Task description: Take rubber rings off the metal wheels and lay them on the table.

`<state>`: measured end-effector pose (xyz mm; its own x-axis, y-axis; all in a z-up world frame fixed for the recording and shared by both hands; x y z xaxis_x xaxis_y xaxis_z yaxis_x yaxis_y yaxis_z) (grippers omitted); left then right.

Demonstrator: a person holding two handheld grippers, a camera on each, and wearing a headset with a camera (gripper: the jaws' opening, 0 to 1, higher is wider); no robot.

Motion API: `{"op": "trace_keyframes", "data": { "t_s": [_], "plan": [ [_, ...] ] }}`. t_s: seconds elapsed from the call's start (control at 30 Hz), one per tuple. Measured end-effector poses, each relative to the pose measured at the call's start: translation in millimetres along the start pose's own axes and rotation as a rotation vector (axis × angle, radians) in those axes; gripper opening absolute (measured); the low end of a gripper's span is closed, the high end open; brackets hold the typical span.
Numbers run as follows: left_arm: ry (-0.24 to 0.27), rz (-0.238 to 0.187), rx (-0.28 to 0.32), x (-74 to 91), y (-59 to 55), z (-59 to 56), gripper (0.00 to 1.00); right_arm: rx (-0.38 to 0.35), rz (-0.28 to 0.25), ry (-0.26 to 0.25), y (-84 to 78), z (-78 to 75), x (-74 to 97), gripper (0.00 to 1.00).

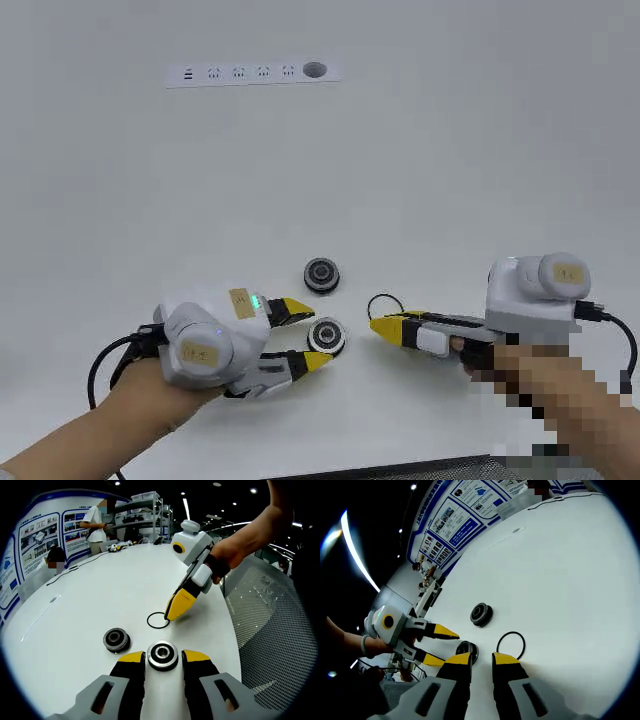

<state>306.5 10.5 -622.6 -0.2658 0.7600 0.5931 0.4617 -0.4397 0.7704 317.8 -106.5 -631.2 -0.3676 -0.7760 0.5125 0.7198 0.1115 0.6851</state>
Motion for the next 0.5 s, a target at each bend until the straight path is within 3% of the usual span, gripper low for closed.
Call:
{"op": "trace_keyframes", "data": {
  "t_s": [0.5],
  "plan": [
    [-0.007, 0.021, 0.006, -8.5, 3.3, -0.1, 0.2, -0.008, 0.001, 0.014, -2.3, 3.1, -4.4, 0.16]
  ]
}}
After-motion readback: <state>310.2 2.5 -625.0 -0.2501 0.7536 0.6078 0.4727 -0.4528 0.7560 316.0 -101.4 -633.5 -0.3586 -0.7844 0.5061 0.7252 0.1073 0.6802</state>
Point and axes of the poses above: the centre of the closed fingertips' face, and the gripper's own axes: x roughly backward along the fingers, z roughly to its left, y roughly out of its top, the point moved 4 cm from there along x, roughly backward along the fingers, and after that the axes turned 15 degrees about x, right-handed, at the moved point
